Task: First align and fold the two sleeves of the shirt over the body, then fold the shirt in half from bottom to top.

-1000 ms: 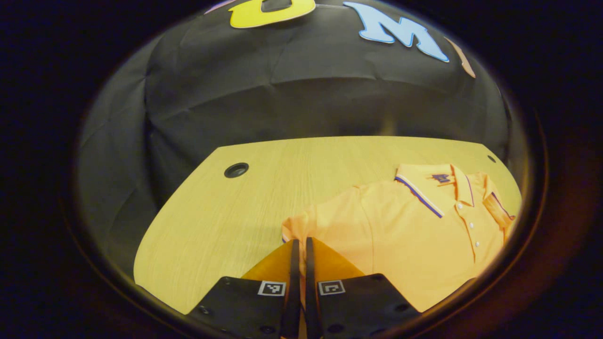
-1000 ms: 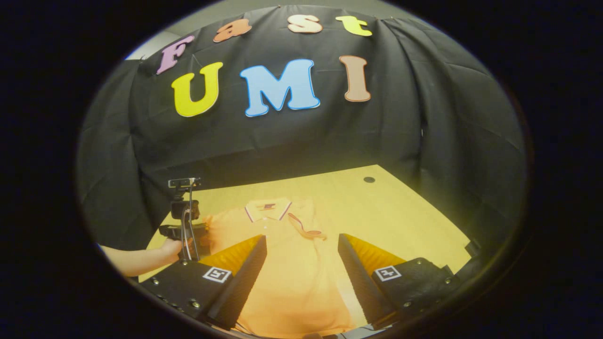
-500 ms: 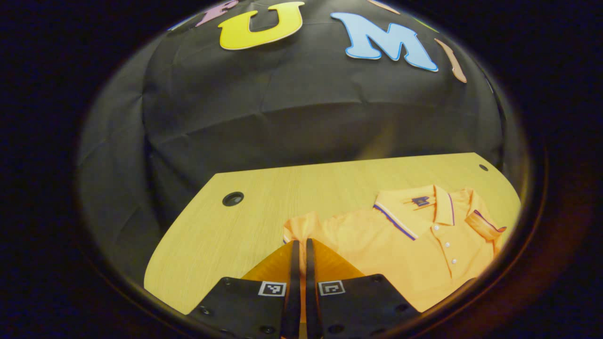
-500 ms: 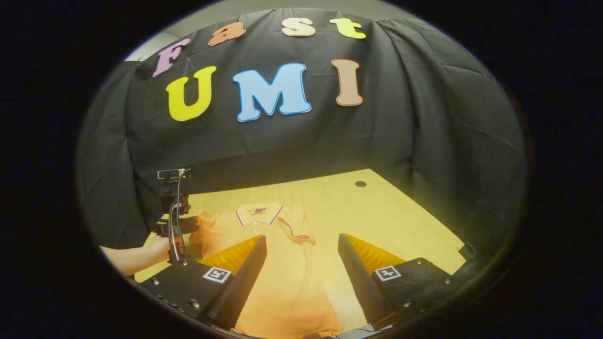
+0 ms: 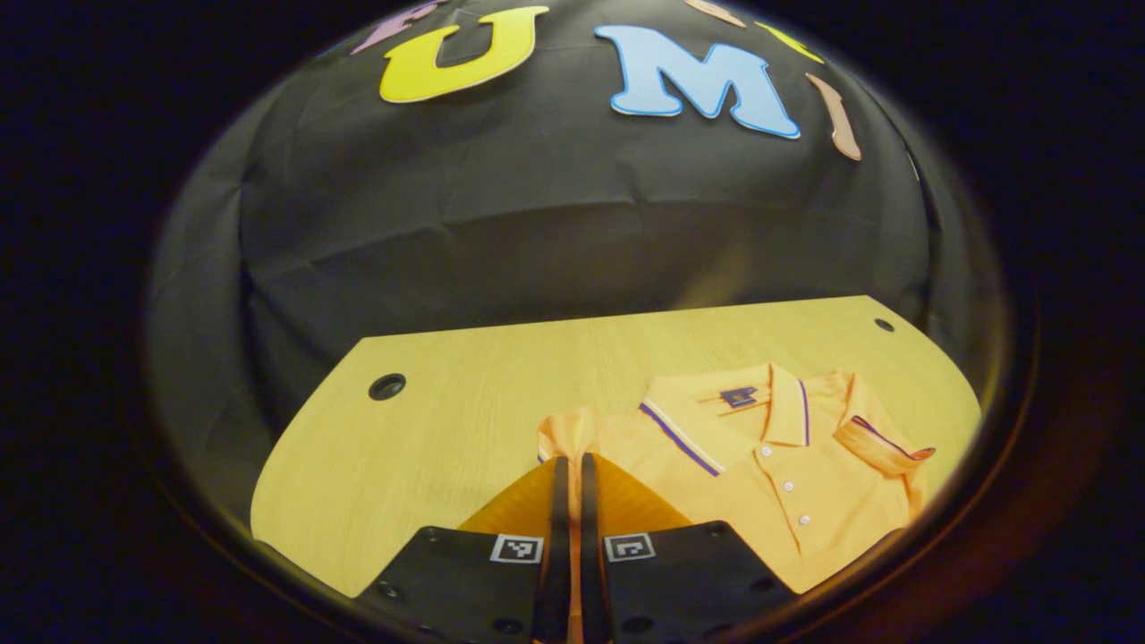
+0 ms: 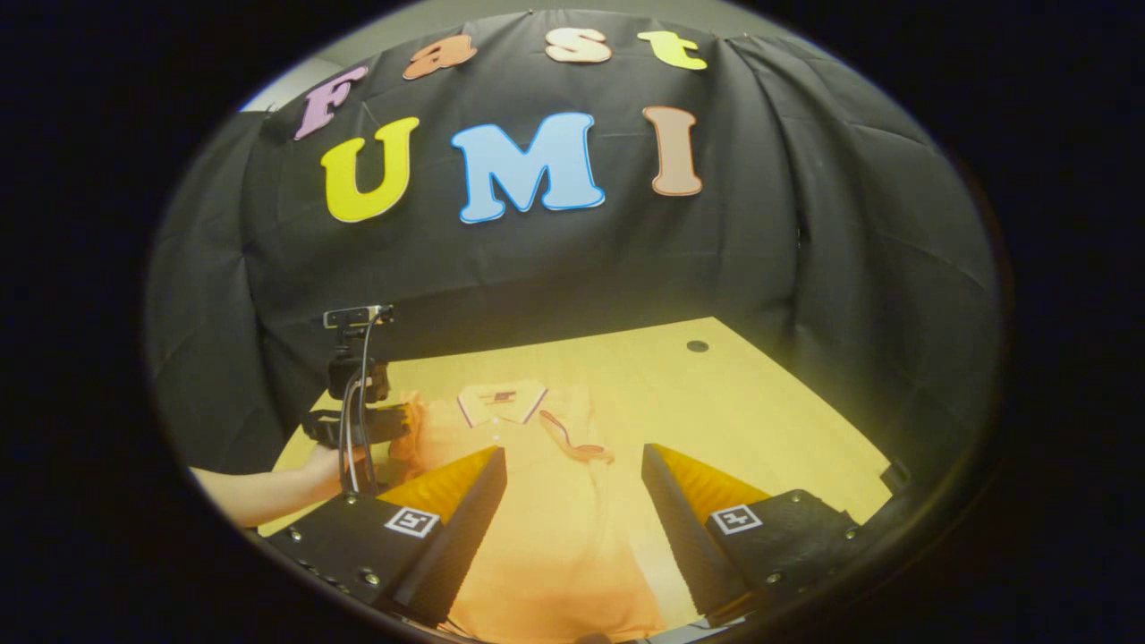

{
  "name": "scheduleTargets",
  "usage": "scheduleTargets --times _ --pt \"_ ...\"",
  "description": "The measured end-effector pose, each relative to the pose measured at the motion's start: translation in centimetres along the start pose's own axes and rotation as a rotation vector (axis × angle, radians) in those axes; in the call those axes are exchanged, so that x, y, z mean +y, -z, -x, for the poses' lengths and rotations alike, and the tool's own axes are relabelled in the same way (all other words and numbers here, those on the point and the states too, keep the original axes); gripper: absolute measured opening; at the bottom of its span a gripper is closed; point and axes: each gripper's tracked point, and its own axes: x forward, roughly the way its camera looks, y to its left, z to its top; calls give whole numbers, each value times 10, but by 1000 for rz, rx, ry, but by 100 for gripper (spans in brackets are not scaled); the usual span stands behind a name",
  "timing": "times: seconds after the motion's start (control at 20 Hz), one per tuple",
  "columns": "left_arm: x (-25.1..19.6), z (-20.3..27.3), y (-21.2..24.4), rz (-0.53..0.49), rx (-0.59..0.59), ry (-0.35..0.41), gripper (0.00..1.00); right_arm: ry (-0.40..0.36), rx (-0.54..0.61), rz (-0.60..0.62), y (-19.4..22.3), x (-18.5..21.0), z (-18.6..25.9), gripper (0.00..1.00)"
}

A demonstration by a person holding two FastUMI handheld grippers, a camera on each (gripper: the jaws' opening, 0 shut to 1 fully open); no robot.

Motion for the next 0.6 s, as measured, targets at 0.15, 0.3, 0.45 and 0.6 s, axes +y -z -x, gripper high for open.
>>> scheduleTargets --times 0.15,0.3,0.45,0.6 --pt "-9 -5 11 -6 31 21 11 9 7 -5 0 2 -2 95" --pt "-15 -9 19 0 52 43 12 15 19 -16 4 6 -7 95" --pt "-21 -9 23 4 69 68 12 5 29 -19 6 13 -11 95" --pt "-28 -5 24 24 80 103 19 -1 22 1 5 15 -12 95"
